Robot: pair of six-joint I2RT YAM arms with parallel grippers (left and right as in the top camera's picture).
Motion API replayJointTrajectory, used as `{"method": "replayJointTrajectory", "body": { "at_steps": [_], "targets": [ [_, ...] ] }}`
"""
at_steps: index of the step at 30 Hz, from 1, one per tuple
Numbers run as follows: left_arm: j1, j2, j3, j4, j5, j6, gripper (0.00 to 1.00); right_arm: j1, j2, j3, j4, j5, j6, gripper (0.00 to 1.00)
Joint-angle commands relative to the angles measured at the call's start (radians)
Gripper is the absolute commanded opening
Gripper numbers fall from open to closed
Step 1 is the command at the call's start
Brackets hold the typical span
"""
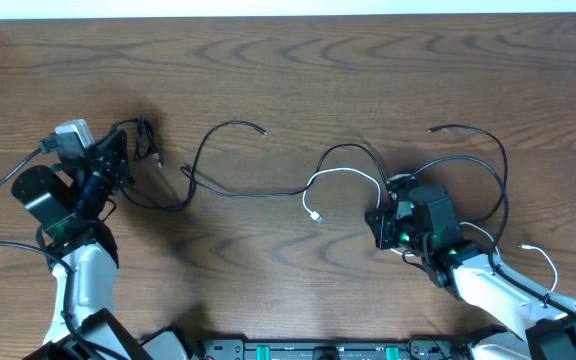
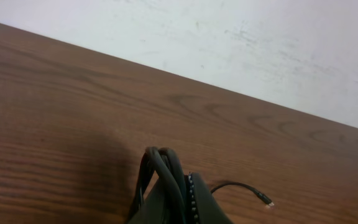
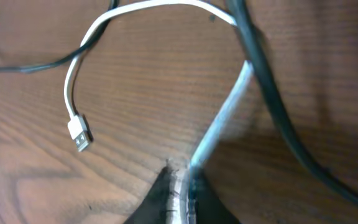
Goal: Untangle cables
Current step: 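Lower the right gripper and grasp the white cable near its connector, then pull the white cable rightward off the table edge with the right gripper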
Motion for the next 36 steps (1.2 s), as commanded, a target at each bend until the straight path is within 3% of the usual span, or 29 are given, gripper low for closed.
{"method": "replayJointTrajectory", "body": {
  "at_steps": [1, 7, 12, 20, 25, 31, 36],
  "targets": [
    [-0.003, 0.002, 0.014, -0.001, 0.016, -0.008, 0.07, 0.005, 0.008, -0.007, 0.013, 0.029, 0.032, 0.01],
    [-0.003, 0.002, 0.014, -0.018, 0.016, -0.008, 0.07, 0.005, 0.006, -0.006, 0.043, -0.053, 0.096, 0.01],
    [-0.003, 0.002, 0.014, -0.024, 0.016, -0.008, 0.07, 0.002, -0.046, -0.004, 0.069, -0.269, 0.097, 0.01],
    [-0.003, 0.002, 0.014, -0.066, 0.013, -0.008, 0.08, 0.002, -0.197, -0.004, 0.332, -0.523, 0.19, 0.01],
    [-0.003, 0.002, 0.014, -0.066, 0.013, -0.008, 0.07, -0.002, -0.339, -0.004, 0.508, -0.493, 0.208, 0.01],
    [-0.003, 0.002, 0.014, -0.07, 0.013, -0.008, 0.07, -0.043, -0.502, -0.004, 0.626, -0.31, 0.2, 0.01],
    [-0.003, 0.002, 0.013, -0.097, 0.013, -0.008, 0.08, -0.096, -0.612, -0.004, 0.633, -0.177, 0.082, 0.01]
  ]
}}
